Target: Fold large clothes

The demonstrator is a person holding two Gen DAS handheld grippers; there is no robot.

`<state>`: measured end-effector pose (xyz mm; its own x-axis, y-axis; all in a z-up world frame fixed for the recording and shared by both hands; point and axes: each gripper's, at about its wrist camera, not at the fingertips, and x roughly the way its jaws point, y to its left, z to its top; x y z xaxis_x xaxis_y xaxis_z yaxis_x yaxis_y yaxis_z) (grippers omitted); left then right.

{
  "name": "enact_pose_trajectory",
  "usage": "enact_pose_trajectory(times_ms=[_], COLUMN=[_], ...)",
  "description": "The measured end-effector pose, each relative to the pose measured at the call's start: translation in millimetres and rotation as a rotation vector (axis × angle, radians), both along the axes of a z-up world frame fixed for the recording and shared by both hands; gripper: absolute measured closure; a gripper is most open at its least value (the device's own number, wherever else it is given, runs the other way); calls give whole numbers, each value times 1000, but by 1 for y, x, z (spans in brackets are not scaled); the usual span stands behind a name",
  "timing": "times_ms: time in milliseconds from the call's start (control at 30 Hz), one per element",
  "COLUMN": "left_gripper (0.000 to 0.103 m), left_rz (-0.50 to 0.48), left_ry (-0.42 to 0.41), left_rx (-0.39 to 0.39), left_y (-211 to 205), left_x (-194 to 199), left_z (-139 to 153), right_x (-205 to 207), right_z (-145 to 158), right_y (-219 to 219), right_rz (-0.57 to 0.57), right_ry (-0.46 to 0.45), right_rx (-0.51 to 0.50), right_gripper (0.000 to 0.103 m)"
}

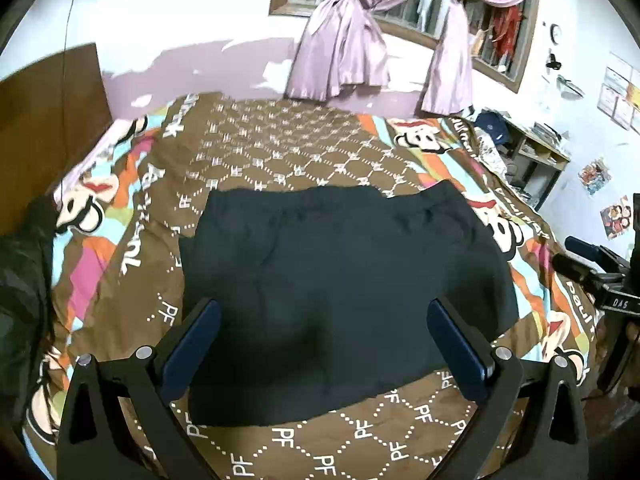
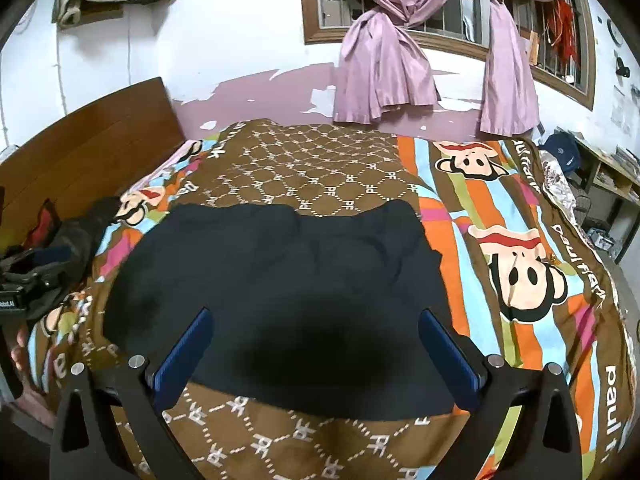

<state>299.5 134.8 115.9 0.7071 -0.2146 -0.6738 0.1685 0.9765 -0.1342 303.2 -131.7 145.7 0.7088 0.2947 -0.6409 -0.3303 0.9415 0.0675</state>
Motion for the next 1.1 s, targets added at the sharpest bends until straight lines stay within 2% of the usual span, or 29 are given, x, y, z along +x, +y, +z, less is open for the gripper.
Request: enact_pose_trajectory(times_ms=[167,367,600,733,833,933,1000,1100], left_gripper=[2,2,2,2,2,2,2,2], left_rz=[-10,47,42,51,66,119,130,128], left_ry=[-39,-135,-231,-233,-234,-290,-319,-302], left_rx=[23,46,96,108,159,209,209,194], left_y=[-12,-13,-16,-21,-26,-30,-29,-25], left_x=[-29,-70,-118,-138,-149,-167,-183,-194], left_z=[18,41,48,43,35,21,9,-9], right_x=[-33,-74,-110,-129,-146,-158,-164,-173], right_z=[11,16,17,15,6,-11,-21,-32], right_y=[9,16,6,3,2,2,2,1], right_rz=[15,25,-7,-32,-30,-31,-31,-30], right_ry=[-20,-78,-114,-137,-137,-101,-76,-61], right_rx=[40,46,91,100,104,100,101,126], right_gripper=[0,0,0,0,0,0,0,0])
